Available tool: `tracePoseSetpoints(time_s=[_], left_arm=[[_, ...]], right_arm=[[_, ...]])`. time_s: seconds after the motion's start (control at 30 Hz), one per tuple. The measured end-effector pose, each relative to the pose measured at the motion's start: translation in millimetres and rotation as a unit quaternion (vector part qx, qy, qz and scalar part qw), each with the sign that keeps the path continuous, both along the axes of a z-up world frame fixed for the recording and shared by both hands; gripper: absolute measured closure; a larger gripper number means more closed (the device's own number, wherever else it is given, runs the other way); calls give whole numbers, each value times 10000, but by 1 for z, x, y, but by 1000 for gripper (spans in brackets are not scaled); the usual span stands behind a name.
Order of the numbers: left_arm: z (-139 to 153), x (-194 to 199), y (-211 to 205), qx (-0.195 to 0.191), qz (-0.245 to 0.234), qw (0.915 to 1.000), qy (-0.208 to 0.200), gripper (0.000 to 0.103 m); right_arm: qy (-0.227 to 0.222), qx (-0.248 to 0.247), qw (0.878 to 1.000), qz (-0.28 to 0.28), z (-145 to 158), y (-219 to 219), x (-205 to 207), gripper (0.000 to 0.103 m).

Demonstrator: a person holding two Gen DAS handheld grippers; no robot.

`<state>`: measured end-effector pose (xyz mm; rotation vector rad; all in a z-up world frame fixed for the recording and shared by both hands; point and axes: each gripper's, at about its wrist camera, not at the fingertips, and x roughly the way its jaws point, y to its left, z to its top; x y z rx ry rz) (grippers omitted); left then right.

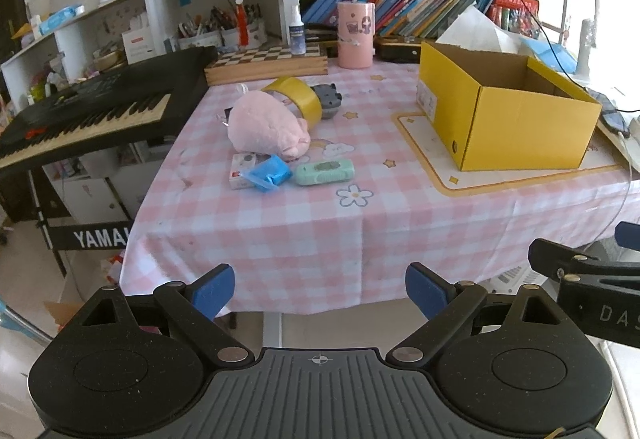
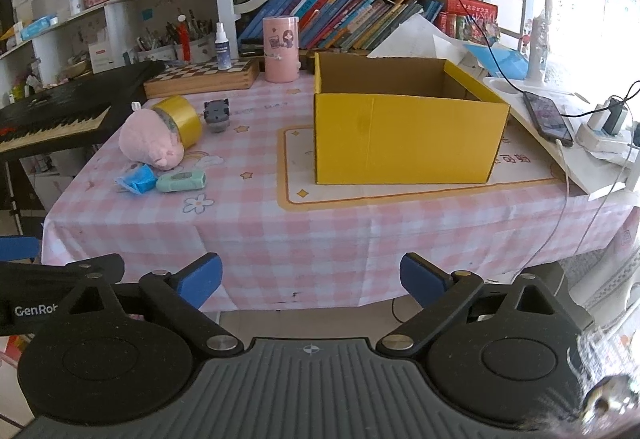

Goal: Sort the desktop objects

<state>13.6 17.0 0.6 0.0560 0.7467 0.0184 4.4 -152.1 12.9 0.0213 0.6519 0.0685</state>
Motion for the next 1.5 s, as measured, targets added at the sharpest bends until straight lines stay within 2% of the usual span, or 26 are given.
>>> tracePoseSetpoints(time_s=[0.07,0.6,0.73,0.8,0.83,0.93,1.07,1.27,1.37,1.5], left_arm=[[0,1,2,-20,12,10000,-10,9],[-6,5,22,-220,247,9994,103,9],[-10,8,30,-246,363,9989,155,9],[-12,12,36,-274,429,9986,173,10],[-13,14,38,-288,460,9984,186,10],[-17,22,46,-320,524,9978,232,10],[-17,33,56,-309,600,9975,207,10],[-22,60,70,-376,795,9958,243,10],[-25,75,77,-399,893,9948,270,10],[-29,94,81,-405,964,9940,323,11]], right_arm=[[-3,3,10000,52,0,2,0,13],[91,-175,9991,370,-2,24,6,14],[133,-185,9983,532,-5,32,13,20],[161,-196,9978,613,-6,36,18,25],[177,-216,9976,635,-8,38,21,31],[252,-273,9969,696,-11,45,31,42],[373,-216,9961,767,-16,53,50,42],[375,-202,9920,1186,-20,74,82,44],[380,-438,9912,1189,-22,83,100,47],[500,-463,9890,1315,-27,89,121,47]])
